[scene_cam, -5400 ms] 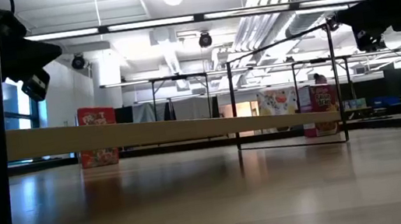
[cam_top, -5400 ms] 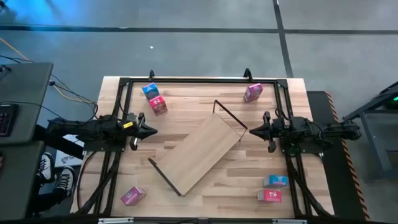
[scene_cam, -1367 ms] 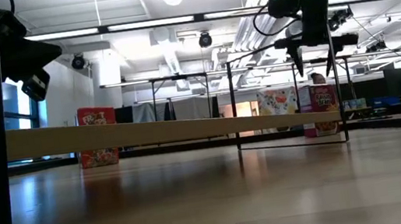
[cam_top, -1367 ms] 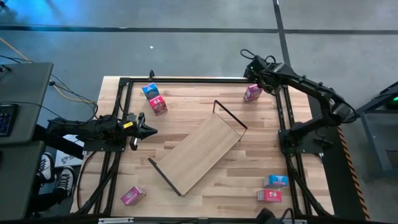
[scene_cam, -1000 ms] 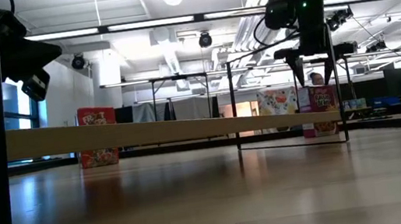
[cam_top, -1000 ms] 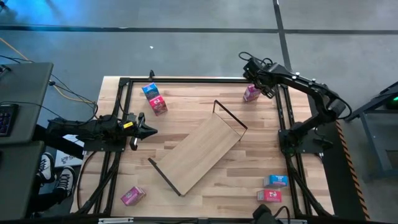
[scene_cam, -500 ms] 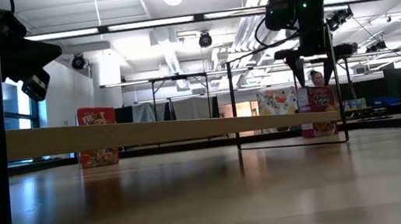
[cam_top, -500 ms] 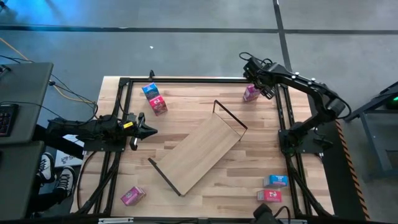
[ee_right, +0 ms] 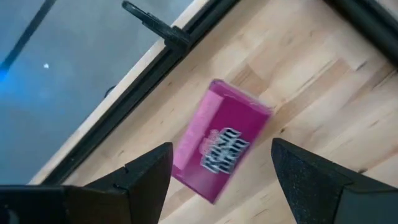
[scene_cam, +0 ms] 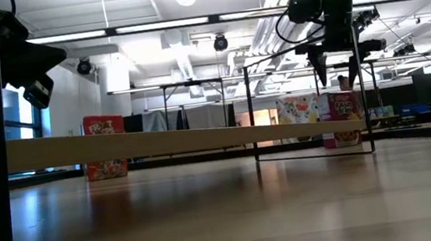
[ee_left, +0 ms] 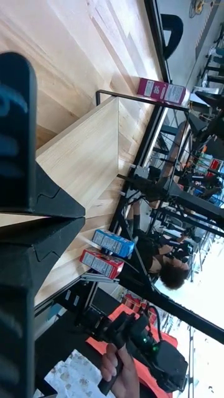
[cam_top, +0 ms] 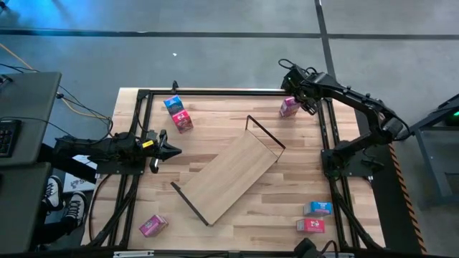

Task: Stack cereal on shelf
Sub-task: Put the top purple cereal box on the shelf

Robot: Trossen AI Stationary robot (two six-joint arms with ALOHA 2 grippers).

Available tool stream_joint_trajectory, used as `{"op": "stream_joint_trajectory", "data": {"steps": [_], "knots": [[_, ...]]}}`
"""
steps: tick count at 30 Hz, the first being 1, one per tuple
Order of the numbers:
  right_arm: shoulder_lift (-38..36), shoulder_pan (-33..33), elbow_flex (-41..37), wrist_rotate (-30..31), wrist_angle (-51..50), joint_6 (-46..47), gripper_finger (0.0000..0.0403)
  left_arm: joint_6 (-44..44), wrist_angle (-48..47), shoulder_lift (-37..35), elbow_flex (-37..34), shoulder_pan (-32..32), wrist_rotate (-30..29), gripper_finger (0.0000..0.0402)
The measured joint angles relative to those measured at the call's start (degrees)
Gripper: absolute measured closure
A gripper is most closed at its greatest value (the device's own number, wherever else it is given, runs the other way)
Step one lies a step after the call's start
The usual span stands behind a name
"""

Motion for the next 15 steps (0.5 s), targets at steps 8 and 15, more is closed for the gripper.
{"op": "stream_joint_trajectory", "data": {"steps": [8, 15], "knots": [[0.1, -0.8, 0.0, -1.2, -2.5, 3.1, 0.0135, 0.0, 0.0, 0.0, 0.0, 0.0, 0.0, 0.0398], [0.1, -0.8, 0.0, -0.9, 0.5, 7.4, 0.0135, 0.0, 0.0, 0.0, 0.0, 0.0, 0.0, 0.0398]]}}
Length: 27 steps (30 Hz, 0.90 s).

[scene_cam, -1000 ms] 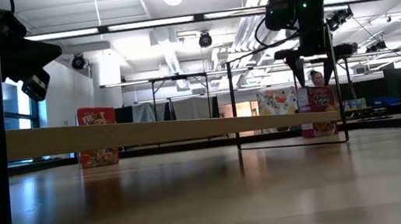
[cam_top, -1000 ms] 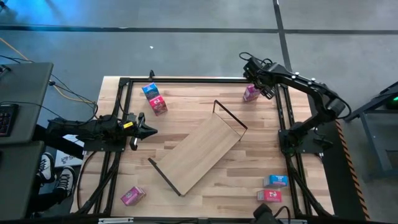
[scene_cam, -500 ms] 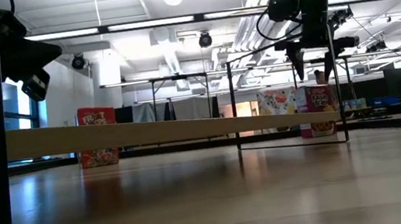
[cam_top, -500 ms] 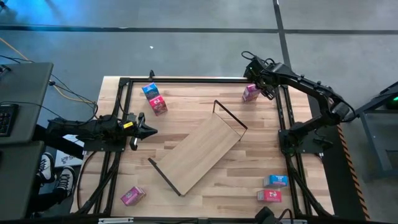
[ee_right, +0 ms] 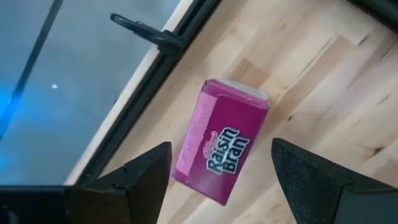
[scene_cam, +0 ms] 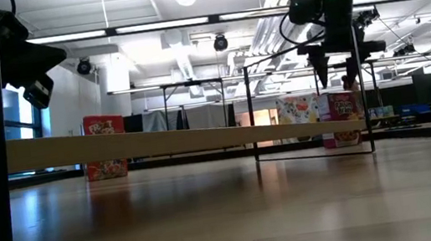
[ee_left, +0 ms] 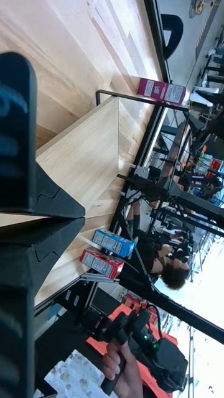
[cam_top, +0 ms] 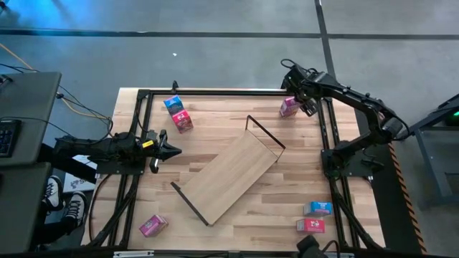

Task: Stack cereal on shelf
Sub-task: Put the top purple cereal box on the shelf

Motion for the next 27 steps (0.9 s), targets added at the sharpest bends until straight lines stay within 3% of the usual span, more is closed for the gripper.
{"op": "stream_joint_trajectory", "data": {"steps": [16, 27], "knots": [[5.8, -0.5, 0.1, -1.1, 2.6, 2.3, 0.0135, 0.0, 0.0, 0.0, 0.0, 0.0, 0.0, 0.0398], [5.2, -1.1, 0.1, -2.2, 3.3, 0.4, 0.0135, 0.0, 0.0, 0.0, 0.0, 0.0, 0.0, 0.0398]]}}
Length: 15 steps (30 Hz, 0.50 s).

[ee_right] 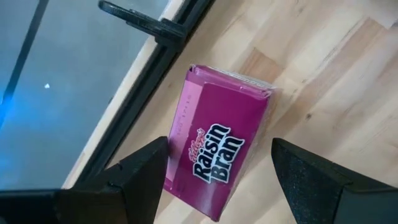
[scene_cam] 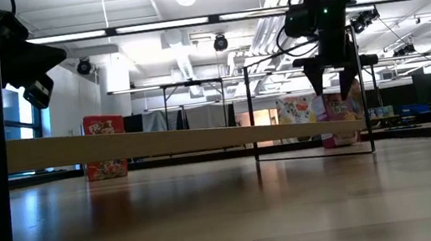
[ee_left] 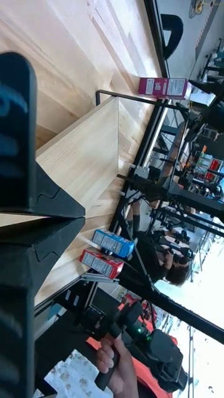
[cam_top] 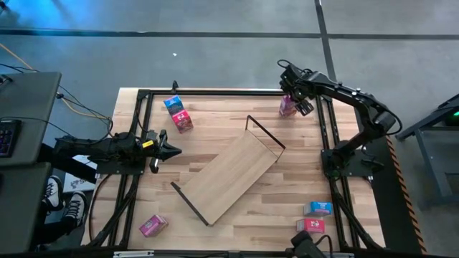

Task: Stack cereal on shelf
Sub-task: Put the top purple cereal box on the shelf

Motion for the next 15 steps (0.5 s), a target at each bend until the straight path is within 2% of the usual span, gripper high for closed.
{"op": "stream_joint_trajectory", "data": {"steps": [15], "knots": [[-0.4, 0.0, 0.0, -0.8, 1.1, 0.1, 0.0135, 0.0, 0.0, 0.0, 0.0, 0.0, 0.0, 0.0398]]}}
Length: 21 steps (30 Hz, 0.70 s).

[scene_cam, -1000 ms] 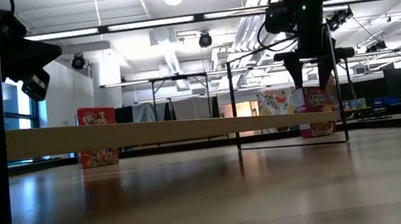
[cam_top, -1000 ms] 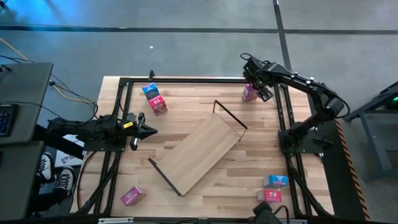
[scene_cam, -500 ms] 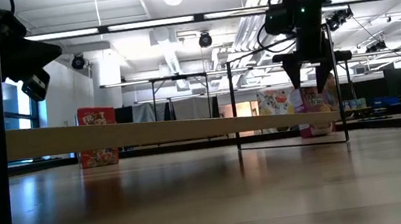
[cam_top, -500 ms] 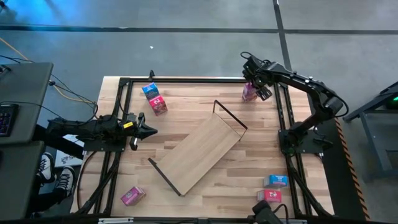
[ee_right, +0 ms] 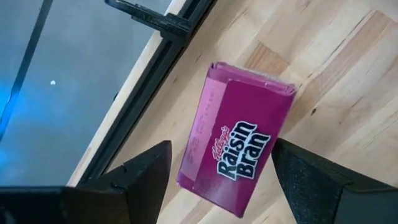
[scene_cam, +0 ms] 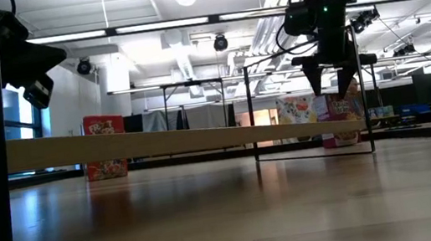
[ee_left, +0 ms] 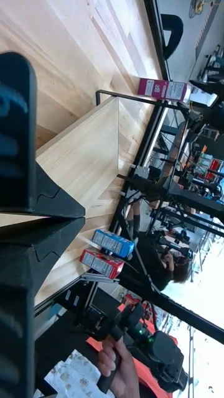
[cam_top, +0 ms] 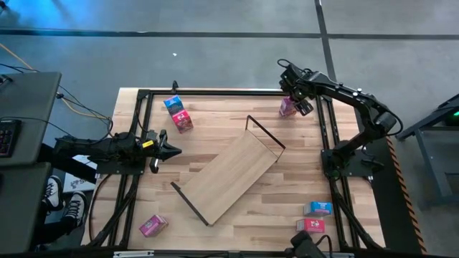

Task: Stack cereal on shelf
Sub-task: Put the top purple cereal box on the shelf

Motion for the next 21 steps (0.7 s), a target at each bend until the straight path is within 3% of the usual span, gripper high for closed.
{"op": "stream_joint_trajectory", "data": {"steps": [21], "knots": [[3.8, -1.6, 0.0, 0.6, 0.1, -4.2, 0.0135, 0.0, 0.0, 0.0, 0.0, 0.0, 0.0, 0.0398]]}}
